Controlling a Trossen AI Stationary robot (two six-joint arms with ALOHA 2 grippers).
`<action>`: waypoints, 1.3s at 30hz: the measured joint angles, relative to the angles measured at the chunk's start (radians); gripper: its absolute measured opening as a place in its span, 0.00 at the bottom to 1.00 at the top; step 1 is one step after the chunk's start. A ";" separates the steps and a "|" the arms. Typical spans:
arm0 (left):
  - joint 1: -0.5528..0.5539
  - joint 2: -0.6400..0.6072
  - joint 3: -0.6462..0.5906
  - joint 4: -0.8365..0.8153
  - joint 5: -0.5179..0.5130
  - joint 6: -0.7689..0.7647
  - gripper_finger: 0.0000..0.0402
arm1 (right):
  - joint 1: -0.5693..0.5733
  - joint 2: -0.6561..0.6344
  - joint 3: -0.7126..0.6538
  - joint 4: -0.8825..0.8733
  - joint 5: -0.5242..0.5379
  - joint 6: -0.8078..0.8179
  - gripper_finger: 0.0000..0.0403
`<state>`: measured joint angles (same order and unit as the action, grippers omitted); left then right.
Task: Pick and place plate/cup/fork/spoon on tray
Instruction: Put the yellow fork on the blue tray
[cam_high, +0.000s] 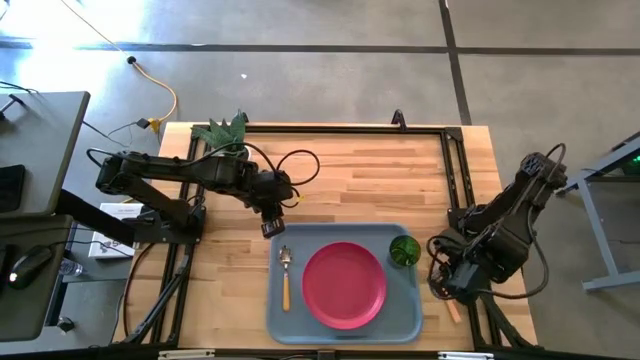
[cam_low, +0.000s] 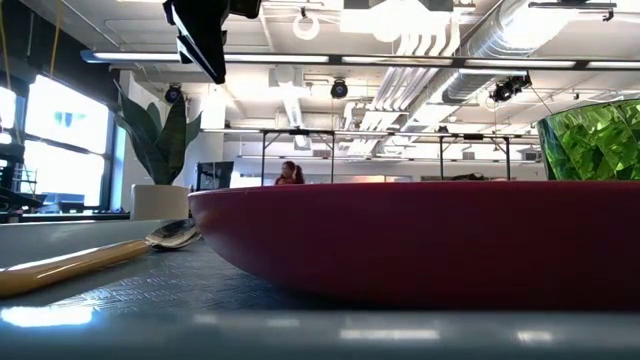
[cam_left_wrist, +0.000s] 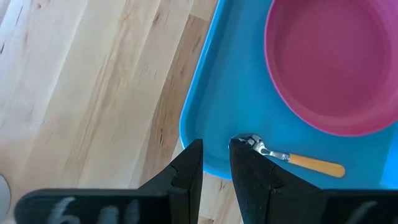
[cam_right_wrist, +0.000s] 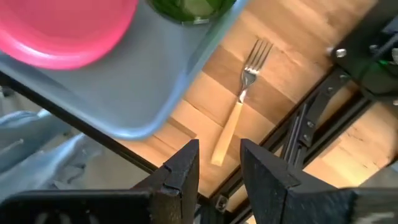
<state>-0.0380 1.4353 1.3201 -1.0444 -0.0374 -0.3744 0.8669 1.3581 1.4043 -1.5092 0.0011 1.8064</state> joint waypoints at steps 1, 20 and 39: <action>0.000 0.000 0.000 0.000 -0.001 0.000 0.17 | 0.000 -0.007 -0.029 0.025 -0.007 -0.011 0.27; 0.000 0.000 0.000 0.001 -0.001 -0.001 0.17 | 0.009 -0.013 -0.404 0.455 -0.085 0.019 0.27; 0.000 0.000 0.000 0.003 -0.001 -0.018 0.17 | 0.085 -0.012 -0.524 0.506 -0.137 0.182 0.30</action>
<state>-0.0376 1.4357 1.3201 -1.0416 -0.0387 -0.3922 0.9524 1.3457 0.8799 -1.0028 -0.1362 1.9887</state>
